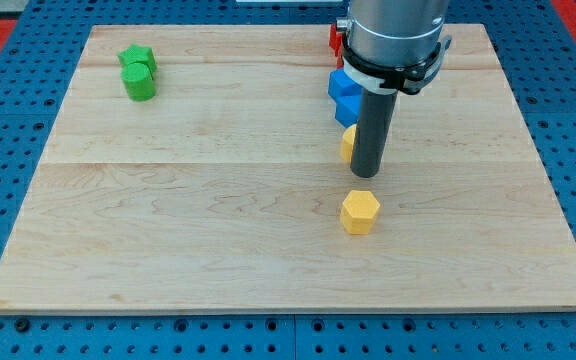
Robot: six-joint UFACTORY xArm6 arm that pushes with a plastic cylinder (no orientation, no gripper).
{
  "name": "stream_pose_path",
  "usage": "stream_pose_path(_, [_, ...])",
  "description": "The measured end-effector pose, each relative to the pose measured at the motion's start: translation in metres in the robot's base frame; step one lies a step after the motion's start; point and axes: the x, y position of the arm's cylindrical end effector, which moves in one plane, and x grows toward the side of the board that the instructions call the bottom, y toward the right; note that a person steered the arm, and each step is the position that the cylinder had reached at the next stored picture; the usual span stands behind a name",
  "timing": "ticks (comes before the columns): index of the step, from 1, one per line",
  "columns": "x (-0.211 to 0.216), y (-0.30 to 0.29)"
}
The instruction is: Slide yellow hexagon below yellow heart
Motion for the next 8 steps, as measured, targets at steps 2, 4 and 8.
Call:
stream_pose_path(2, [0.009, -0.057])
stream_pose_path(4, [0.070, -0.102])
stream_pose_path(8, [0.092, 0.000])
